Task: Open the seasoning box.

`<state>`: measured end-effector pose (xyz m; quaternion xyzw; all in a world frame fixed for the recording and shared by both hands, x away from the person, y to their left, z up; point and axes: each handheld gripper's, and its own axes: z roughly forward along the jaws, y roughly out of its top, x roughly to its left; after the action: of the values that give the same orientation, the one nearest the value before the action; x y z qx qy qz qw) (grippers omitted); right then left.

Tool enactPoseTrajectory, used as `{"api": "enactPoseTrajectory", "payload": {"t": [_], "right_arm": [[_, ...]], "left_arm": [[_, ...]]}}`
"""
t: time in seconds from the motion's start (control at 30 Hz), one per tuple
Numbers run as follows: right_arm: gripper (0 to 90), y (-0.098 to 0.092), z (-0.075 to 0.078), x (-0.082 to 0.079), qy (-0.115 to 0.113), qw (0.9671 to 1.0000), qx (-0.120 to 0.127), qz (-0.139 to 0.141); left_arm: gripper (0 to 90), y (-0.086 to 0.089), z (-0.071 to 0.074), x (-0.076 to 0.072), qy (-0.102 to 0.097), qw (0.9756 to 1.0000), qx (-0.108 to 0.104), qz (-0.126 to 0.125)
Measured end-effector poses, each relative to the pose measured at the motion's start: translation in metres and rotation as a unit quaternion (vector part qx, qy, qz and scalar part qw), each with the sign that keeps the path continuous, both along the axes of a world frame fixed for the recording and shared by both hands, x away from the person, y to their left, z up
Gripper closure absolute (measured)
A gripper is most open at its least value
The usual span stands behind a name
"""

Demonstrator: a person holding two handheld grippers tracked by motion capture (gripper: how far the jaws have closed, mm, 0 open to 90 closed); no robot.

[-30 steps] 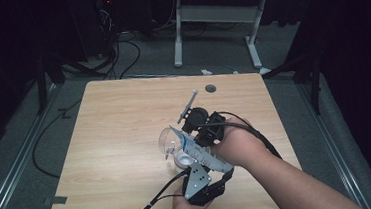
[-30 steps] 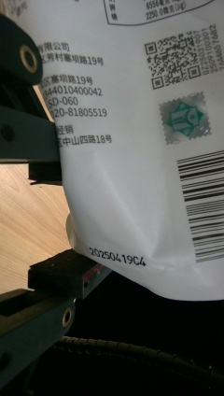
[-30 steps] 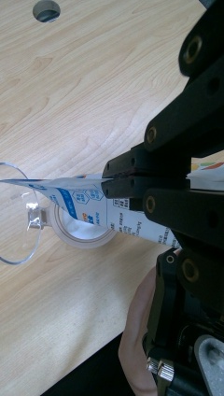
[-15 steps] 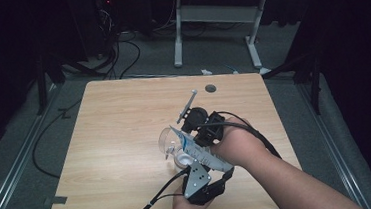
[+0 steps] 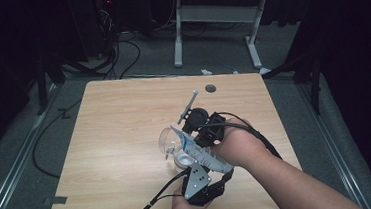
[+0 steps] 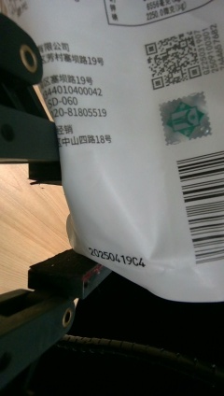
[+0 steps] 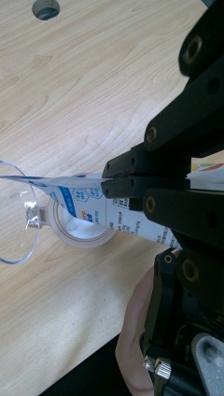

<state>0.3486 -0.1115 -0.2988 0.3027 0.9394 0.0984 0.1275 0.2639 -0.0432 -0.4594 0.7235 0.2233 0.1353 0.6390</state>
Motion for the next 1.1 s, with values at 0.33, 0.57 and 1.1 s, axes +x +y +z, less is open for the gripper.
{"api": "enactPoseTrajectory", "payload": {"t": [0.33, 0.57, 1.1], "right_arm": [[89.8, -0.004, -0.004, -0.001, 0.003, 1.0, 0.007, -0.004], [89.8, -0.007, -0.007, -0.002, 0.005, 0.9999, 0.011, -0.005], [89.8, -0.013, -0.015, -0.004, 0.012, 0.9997, 0.018, -0.008]], "left_arm": [[58.8, 0.001, -0.006, -0.002, -0.004, 1.0, 0.006, -0.002], [58.8, 0.001, -0.011, -0.002, -0.004, 0.9999, 0.011, -0.004], [58.9, 0.005, -0.028, -0.003, -0.004, 0.9995, 0.032, -0.003]]}}
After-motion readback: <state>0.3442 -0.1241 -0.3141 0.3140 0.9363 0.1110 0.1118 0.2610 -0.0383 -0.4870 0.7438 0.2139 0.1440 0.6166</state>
